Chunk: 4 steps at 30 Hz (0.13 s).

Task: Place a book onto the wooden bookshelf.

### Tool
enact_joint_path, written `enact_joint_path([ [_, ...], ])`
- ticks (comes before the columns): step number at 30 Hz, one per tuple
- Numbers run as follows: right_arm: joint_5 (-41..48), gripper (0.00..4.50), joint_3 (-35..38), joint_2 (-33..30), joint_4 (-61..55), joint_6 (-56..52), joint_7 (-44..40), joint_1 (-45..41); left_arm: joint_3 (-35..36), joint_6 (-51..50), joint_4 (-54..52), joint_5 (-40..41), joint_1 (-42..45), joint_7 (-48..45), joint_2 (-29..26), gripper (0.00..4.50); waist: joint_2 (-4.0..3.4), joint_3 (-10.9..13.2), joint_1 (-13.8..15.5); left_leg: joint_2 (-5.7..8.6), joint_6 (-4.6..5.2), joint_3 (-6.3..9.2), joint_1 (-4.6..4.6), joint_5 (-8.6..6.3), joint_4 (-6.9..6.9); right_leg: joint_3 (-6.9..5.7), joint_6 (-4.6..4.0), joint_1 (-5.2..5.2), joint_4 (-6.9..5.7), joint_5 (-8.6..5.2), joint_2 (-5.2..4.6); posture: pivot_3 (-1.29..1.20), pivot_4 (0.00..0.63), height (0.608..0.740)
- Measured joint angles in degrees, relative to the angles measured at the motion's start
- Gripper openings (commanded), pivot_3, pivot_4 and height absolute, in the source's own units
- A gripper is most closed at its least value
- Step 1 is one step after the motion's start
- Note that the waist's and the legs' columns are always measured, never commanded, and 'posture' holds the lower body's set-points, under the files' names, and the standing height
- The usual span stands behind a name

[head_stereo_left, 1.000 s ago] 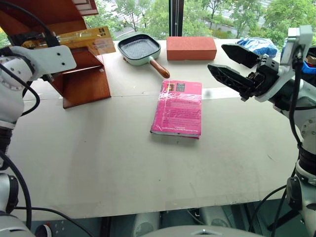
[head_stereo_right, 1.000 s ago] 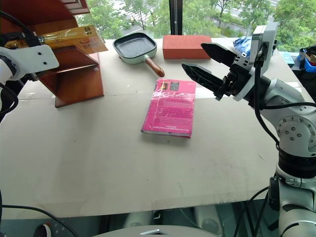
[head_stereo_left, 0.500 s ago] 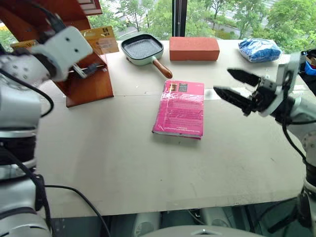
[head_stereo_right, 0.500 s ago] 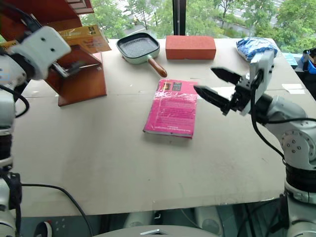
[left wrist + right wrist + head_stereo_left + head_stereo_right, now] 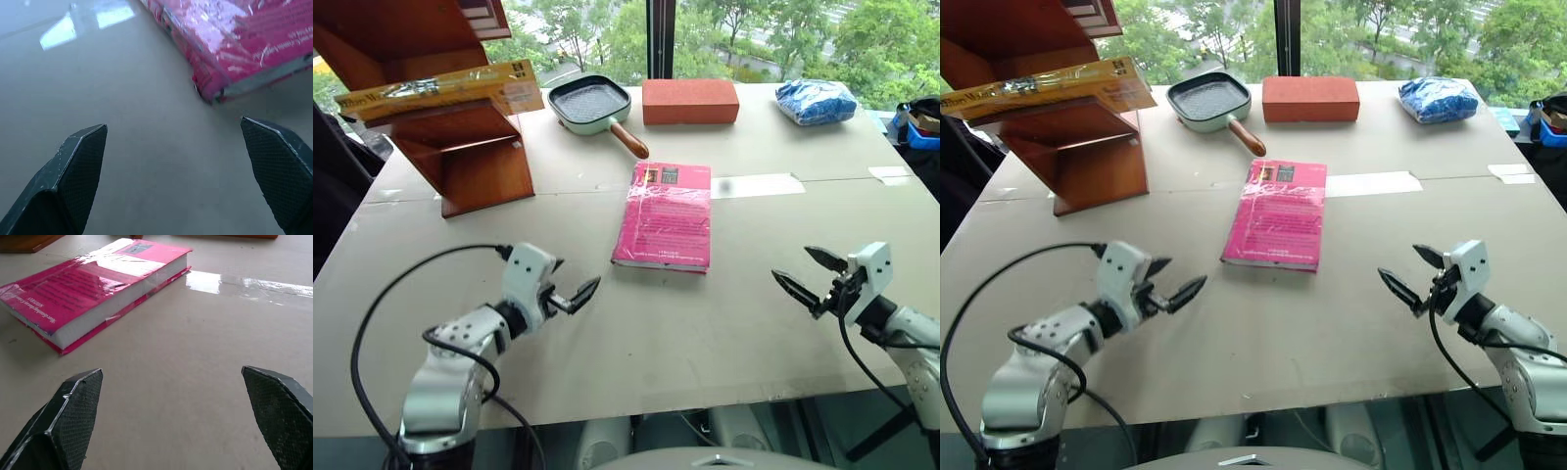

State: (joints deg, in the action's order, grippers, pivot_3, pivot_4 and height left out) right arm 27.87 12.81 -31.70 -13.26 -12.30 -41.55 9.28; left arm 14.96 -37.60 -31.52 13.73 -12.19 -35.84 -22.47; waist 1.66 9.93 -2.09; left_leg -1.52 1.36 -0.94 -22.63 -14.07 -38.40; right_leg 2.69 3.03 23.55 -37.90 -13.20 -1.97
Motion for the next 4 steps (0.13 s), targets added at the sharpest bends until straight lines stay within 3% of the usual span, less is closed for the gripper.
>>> enact_joint_path([
  [4,-1.4,4.50,0.0,0.2,1.2,3.3,-1.7,3.0,0.8,6.3,0.0,-0.1,-5.7,1.0,0.7,4.46,-0.08,0.0,0.1,0.00,0.00,-0.02,0.01,0.00,-0.01,0.08,0.02,0.03,0.00,-0.01,-0.05,0.00,0.150,0.740],
])
